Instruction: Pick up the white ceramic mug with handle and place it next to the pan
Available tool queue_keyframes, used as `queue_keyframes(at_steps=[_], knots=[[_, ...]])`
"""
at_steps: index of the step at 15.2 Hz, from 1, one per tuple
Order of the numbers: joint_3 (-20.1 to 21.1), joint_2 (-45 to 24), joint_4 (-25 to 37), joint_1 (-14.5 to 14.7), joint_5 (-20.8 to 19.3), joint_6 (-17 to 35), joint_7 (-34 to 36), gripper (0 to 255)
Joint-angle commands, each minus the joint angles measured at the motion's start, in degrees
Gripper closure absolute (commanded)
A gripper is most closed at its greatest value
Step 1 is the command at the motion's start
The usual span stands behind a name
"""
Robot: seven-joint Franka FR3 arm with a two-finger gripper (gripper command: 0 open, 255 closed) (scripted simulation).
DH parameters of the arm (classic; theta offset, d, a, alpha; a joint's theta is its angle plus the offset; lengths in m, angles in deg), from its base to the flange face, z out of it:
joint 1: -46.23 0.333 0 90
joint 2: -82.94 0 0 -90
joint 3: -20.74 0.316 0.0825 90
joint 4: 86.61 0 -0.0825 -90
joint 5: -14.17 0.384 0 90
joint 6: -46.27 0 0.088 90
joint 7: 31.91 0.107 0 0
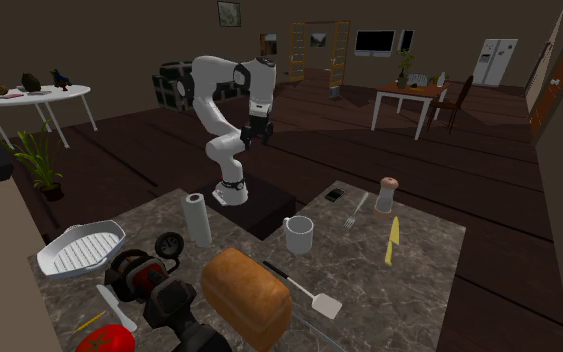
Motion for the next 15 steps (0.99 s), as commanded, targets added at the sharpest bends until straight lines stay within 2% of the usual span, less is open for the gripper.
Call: queue_keyframes(at_steps=[1, 8, 15], knots=[[0.0, 0.0, 0.0, 0.0, 0.0, 0.0, 0.0, 0], [-4.85, -12.51, 1.66, -0.13, -1.94, 12.35, -4.18, 0], [-9.11, -26.96, 7.22, 0.21, -1.35, 22.62, -8.95, 0]])
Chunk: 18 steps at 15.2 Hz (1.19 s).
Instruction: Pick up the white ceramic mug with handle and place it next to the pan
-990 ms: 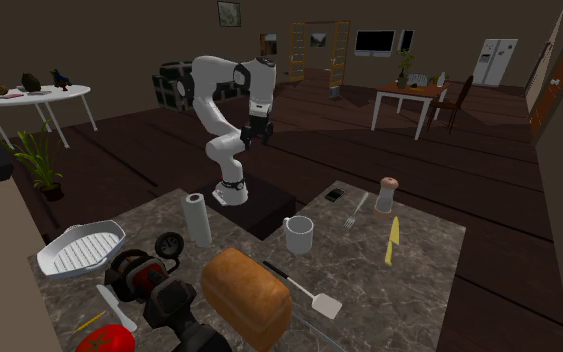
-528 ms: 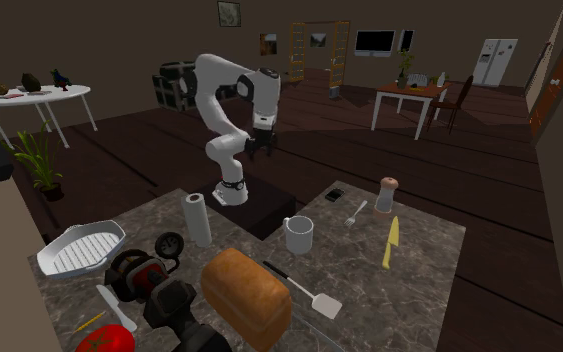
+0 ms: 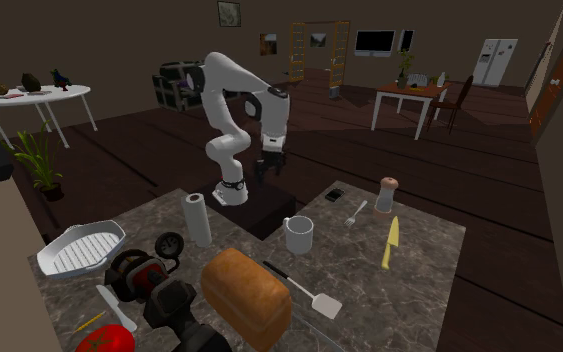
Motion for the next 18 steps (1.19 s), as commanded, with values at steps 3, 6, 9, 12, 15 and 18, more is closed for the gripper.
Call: queue_keyframes(at_steps=[3, 6, 9, 12, 15, 18], knots=[[-2.22, -9.15, 4.72, 0.24, 1.43, 5.16, -3.22, 0], [-3.48, -15.84, 8.91, 0.25, 3.22, 8.02, -5.79, 0], [-4.35, -22.63, 13.78, -0.03, 5.51, 10.17, -8.49, 0], [-4.79, -29.5, 19.37, -0.68, 8.1, 11.56, -11.17, 0], [-4.74, -36.43, 25.74, -1.76, 10.77, 12.17, -13.66, 0], [-4.53, -38.75, 26.61, -2.22, 11.61, 13.61, -14.37, 0]])
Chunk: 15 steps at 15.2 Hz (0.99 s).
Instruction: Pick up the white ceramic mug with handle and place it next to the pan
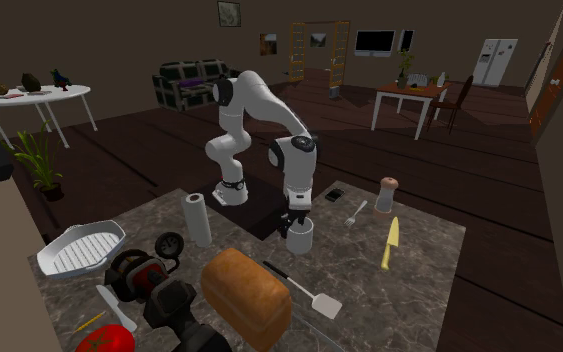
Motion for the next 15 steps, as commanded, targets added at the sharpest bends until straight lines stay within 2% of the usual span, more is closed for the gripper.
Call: queue_keyframes(at_steps=[1, 6, 13, 14, 15], knots=[[0.05, -1.26, 0.18, -0.27, 0.46, 1.09, -0.45, 0], [0.21, -2.51, -1.81, -0.4, 0.94, 4.27, -0.76, 0], [0.21, -2.51, -1.81, -0.4, 0.94, 4.27, -0.76, 0], [0.21, -2.51, -1.81, -0.4, 0.94, 4.27, -0.76, 255], [0.21, -2.51, -1.81, -0.4, 0.94, 4.27, -0.76, 255]])
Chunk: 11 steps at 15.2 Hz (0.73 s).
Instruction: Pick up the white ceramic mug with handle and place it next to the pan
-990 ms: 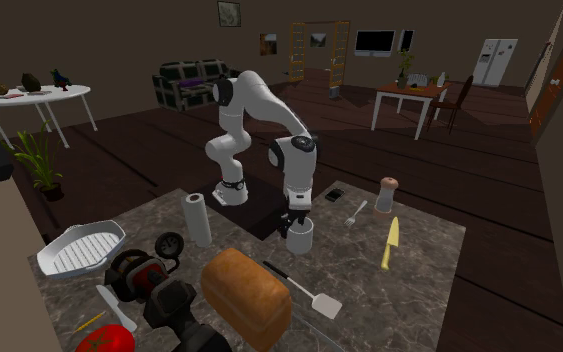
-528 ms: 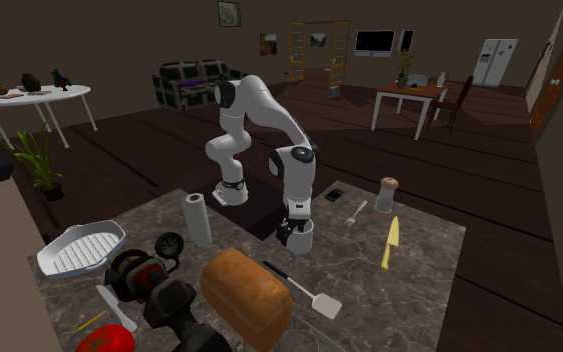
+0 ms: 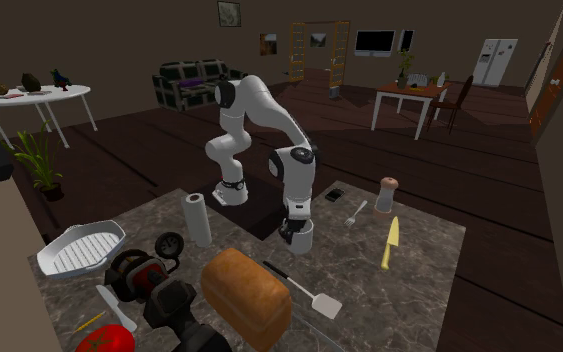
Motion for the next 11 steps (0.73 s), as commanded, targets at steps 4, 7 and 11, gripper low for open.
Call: queue_keyframes(at_steps=[4, 7, 11], knots=[[0.0, 0.0, 0.0, 0.0, 0.0, 0.0, 0.0, 255], [0.0, -0.01, 0.01, 0.0, 0.0, 0.0, 0.0, 255], [-0.14, 1.06, 0.98, 0.1, -0.38, -1.99, 0.21, 255]])
